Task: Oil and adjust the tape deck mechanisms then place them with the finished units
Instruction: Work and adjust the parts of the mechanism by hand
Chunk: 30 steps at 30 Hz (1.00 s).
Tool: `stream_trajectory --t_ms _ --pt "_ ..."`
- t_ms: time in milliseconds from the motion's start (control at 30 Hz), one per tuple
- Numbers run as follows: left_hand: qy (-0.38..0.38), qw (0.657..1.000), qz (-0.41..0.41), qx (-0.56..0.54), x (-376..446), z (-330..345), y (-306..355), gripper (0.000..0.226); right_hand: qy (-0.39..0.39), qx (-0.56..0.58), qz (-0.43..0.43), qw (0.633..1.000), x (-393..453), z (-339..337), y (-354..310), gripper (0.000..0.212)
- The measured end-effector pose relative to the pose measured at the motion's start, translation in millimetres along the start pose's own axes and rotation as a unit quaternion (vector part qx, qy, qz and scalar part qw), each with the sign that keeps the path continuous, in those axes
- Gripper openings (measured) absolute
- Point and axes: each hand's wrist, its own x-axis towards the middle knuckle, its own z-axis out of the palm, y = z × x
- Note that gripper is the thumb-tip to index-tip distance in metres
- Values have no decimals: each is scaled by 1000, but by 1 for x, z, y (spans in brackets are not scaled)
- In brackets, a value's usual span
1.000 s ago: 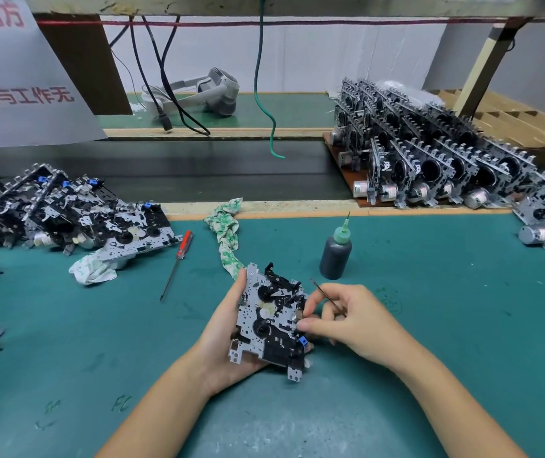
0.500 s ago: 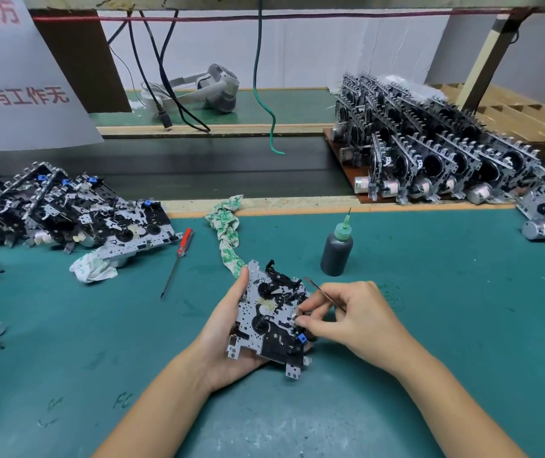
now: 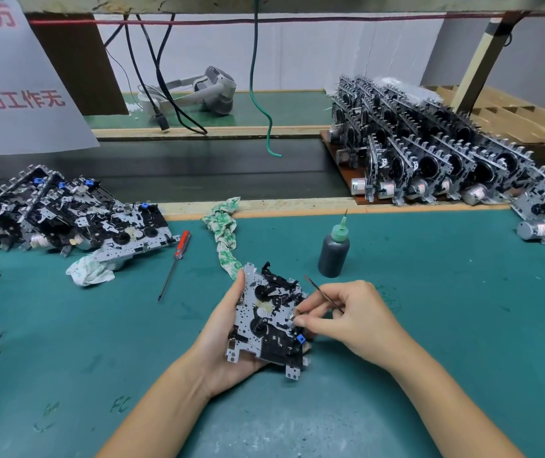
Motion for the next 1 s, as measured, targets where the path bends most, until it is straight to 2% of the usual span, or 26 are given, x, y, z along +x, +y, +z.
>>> stream_trajectory --t_ms 133,267,367,533,633,700,767,900,933,1000 --pt "-21 999 -2 -23 -3 4 0 79 -3 -5 -30 1000 0 -6 5 5" --pt "-38 998 3 -51 -5 3 1 88 10 46 -64 997 -1 -4 5 3" --pt "-37 998 5 -56 -6 2 1 87 -2 25 -86 996 -2 0 7 22" --pt "-45 998 5 -53 -7 4 1 93 19 49 -77 996 0 -5 8 28" --pt "-49 999 -13 -20 -7 3 2 96 48 -132 -50 989 -1 -17 15 33" --pt "-62 998 -25 -4 -8 3 5 95 51 -290 -25 955 -3 -23 19 27" --pt "-78 996 -49 22 -8 1 6 89 53 -398 -22 915 -7 -23 18 29" --pt "-65 987 -86 118 -9 0 11 72 -33 -431 -98 897 -20 -21 20 60" --pt "-61 982 -94 154 -10 3 14 65 -47 -432 -113 894 -23 -22 19 59" --pt "-52 962 -115 244 -9 12 25 49 -29 -461 -168 871 -28 -23 20 49"
